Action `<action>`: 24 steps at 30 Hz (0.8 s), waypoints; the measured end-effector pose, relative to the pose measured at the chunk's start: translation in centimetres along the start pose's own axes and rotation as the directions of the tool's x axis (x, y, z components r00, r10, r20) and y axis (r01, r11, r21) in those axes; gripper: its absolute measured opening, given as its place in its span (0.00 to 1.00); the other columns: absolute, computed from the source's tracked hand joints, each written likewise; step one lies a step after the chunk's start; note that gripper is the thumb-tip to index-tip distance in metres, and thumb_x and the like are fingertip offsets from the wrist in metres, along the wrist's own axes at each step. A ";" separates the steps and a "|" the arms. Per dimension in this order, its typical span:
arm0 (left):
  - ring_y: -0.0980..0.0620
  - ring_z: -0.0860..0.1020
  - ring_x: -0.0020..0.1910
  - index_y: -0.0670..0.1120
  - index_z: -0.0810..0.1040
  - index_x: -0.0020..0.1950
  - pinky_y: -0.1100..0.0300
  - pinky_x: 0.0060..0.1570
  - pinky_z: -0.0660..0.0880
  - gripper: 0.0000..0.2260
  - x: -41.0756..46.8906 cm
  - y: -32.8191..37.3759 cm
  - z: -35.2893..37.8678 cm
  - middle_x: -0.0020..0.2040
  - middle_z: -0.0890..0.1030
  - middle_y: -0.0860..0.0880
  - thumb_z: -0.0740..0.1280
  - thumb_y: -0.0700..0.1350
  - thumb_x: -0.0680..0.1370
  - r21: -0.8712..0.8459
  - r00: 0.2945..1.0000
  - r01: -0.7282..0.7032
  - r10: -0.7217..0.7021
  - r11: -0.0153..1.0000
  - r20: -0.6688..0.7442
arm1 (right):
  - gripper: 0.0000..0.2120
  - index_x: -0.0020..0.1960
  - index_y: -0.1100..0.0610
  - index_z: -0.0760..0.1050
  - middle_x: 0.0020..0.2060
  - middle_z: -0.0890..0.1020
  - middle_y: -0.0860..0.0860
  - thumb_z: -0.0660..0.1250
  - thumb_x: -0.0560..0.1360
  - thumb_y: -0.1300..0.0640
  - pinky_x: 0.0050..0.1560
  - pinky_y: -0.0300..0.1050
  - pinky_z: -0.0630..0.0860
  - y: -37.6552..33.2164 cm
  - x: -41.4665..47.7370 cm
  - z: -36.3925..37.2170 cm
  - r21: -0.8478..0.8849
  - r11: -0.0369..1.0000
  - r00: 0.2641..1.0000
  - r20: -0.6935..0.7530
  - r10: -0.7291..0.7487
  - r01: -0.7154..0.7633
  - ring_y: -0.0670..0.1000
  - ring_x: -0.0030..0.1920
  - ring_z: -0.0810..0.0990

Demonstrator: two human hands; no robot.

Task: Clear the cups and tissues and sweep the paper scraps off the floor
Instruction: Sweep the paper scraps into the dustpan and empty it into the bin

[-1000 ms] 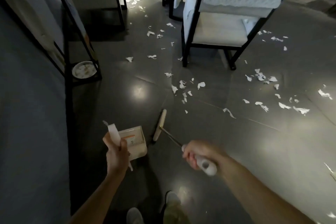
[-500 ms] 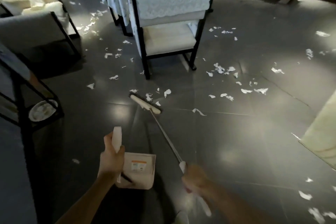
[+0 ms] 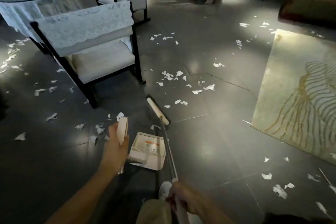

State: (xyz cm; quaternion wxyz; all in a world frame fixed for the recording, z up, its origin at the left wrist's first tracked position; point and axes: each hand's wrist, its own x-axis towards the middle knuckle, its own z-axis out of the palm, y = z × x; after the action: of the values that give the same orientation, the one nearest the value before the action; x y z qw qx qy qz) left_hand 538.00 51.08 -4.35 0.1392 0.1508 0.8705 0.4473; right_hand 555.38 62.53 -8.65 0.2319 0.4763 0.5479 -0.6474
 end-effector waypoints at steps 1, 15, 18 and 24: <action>0.44 0.77 0.42 0.51 0.60 0.68 0.50 0.39 0.78 0.18 1.6 1.0 1.3 0.50 0.75 0.43 0.60 0.43 0.80 0.014 1.000 -0.014 0.013 1.000 0.023 | 0.10 0.36 0.63 0.73 0.25 0.75 0.54 0.61 0.76 0.64 0.27 0.40 0.72 -1.1 1.5 -2.0 0.081 0.996 1.000 -0.014 -0.021 0.022 0.49 0.24 0.73; 0.59 0.75 0.36 0.60 0.58 0.68 0.71 0.22 0.69 0.19 26.7 17.8 21.7 0.49 0.75 0.48 0.59 0.47 0.81 0.013 0.938 -0.119 0.108 0.993 0.331 | 0.03 0.41 0.64 0.70 0.25 0.72 0.56 0.59 0.73 0.67 0.21 0.38 0.69 -21.1 11.9 -31.7 -0.079 0.993 0.886 -0.450 -0.112 0.085 0.50 0.20 0.70; 0.54 0.76 0.37 0.60 0.60 0.65 0.66 0.30 0.73 0.18 31.7 21.9 26.3 0.49 0.77 0.46 0.61 0.45 0.80 -0.014 0.936 -0.180 0.176 0.984 0.304 | 0.04 0.41 0.61 0.69 0.33 0.75 0.55 0.62 0.74 0.63 0.24 0.39 0.70 -25.9 15.3 -35.8 -0.138 0.980 0.859 -0.474 -0.192 0.142 0.51 0.30 0.74; 0.47 0.76 0.35 0.55 0.62 0.65 0.49 0.38 0.77 0.16 42.6 30.6 36.7 0.40 0.75 0.48 0.60 0.43 0.79 -0.025 0.960 -0.185 0.187 0.982 0.208 | 0.11 0.53 0.57 0.65 0.37 0.71 0.55 0.60 0.74 0.69 0.25 0.40 0.71 -35.8 20.9 -50.5 0.012 0.959 0.914 -0.306 -0.265 0.282 0.49 0.31 0.71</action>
State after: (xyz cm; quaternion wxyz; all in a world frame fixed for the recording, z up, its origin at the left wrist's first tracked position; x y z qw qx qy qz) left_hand 517.10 111.58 -4.44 0.1877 0.2778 0.8318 0.4424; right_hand 535.06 124.64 -6.61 0.0393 0.4947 0.6195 -0.6082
